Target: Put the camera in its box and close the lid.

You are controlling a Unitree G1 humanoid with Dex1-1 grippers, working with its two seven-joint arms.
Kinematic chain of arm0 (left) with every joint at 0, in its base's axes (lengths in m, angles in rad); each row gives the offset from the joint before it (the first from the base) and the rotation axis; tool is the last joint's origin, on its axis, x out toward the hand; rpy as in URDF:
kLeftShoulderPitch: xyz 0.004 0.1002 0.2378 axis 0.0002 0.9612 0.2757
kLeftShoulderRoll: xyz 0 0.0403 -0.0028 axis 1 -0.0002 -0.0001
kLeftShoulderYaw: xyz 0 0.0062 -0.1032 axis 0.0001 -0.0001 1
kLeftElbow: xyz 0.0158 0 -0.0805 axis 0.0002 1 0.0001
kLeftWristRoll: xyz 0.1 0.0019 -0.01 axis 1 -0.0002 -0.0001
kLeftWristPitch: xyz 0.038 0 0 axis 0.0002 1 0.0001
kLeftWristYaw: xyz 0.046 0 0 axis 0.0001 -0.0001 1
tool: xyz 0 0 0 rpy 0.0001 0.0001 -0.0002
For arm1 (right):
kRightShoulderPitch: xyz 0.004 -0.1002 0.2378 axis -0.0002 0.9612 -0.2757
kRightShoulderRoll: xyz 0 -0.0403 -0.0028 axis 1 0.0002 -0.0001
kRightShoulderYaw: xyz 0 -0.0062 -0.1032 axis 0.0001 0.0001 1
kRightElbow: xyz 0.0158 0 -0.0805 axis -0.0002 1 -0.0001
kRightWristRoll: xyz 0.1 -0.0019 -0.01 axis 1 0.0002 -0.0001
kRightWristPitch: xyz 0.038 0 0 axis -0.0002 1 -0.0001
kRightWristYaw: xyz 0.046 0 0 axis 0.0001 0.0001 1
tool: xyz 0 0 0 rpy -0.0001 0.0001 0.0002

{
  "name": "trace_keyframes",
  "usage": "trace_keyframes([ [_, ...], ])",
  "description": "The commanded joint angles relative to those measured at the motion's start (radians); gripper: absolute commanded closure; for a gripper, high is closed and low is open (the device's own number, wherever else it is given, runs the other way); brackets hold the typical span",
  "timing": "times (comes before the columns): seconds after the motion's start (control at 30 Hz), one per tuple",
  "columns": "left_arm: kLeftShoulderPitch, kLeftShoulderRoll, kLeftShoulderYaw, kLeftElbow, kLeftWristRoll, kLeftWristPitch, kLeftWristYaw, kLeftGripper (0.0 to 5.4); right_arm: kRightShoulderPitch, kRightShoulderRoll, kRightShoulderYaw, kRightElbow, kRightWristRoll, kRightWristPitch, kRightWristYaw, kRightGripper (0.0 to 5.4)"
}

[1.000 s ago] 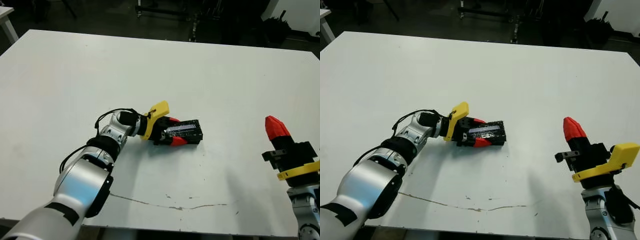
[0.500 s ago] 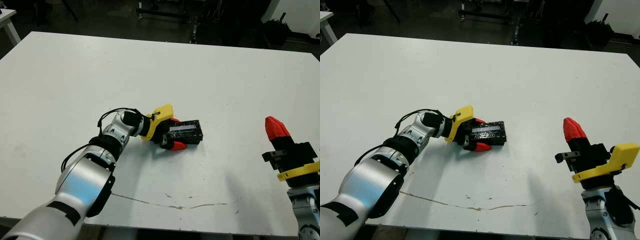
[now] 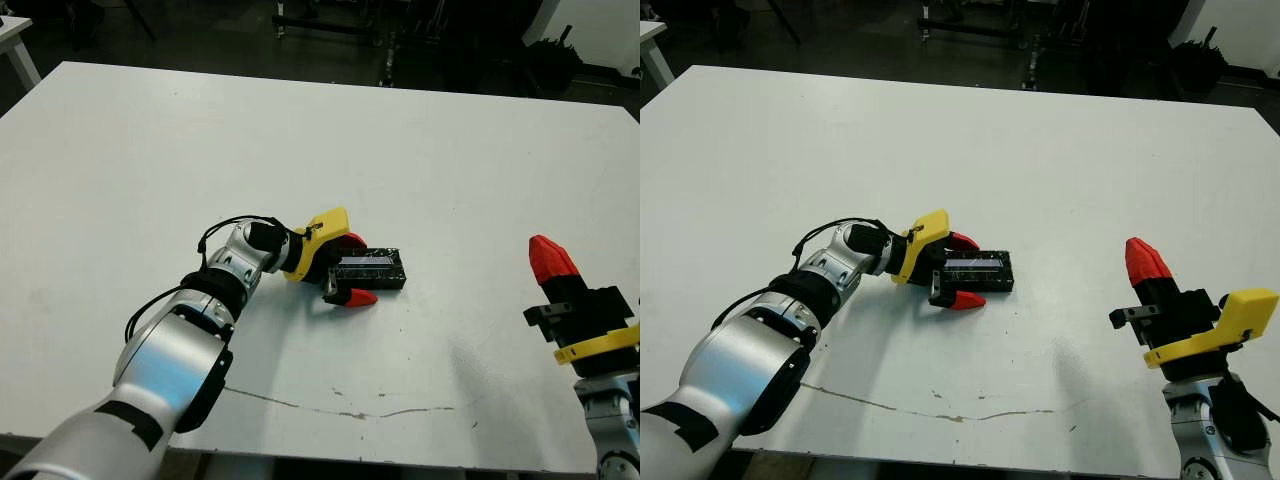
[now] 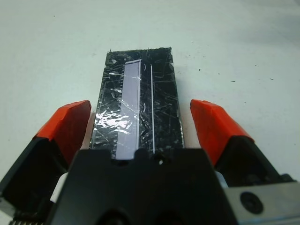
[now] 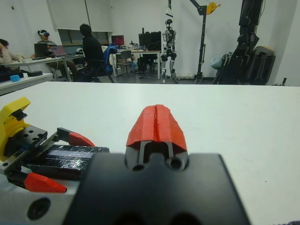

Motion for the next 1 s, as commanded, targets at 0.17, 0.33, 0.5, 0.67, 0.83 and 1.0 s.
trace_keyframes([
  [0.17,0.064,-0.196,-0.033,0.032,0.026,0.027,-0.006,0.01,0.005,-0.016,-0.001,0.0,-0.01,-0.023,0.014,5.4],
  [0.33,0.041,-0.124,0.023,0.011,-0.013,0.035,-0.02,0.01,0.007,-0.017,-0.004,-0.008,-0.006,-0.013,0.008,5.4],
  [0.5,0.012,0.002,0.08,-0.035,-0.04,0.039,-0.082,0.01,0.006,-0.019,-0.003,-0.009,-0.014,-0.012,0.006,5.4],
  [0.67,0.001,0.138,0.146,-0.094,-0.094,0.086,-0.218,0.01,0.001,-0.021,0.001,-0.004,-0.015,-0.02,0.016,5.4],
  [0.83,0.023,0.248,0.169,-0.182,-0.118,0.105,-0.281,0.01,-0.003,-0.021,0.001,-0.007,0.0,-0.008,0.018,5.4],
  [1.0,0.048,0.336,0.175,-0.251,-0.135,0.116,-0.333,0.01,-0.008,-0.029,0.005,-0.004,-0.01,-0.016,0.028,5.4],
])
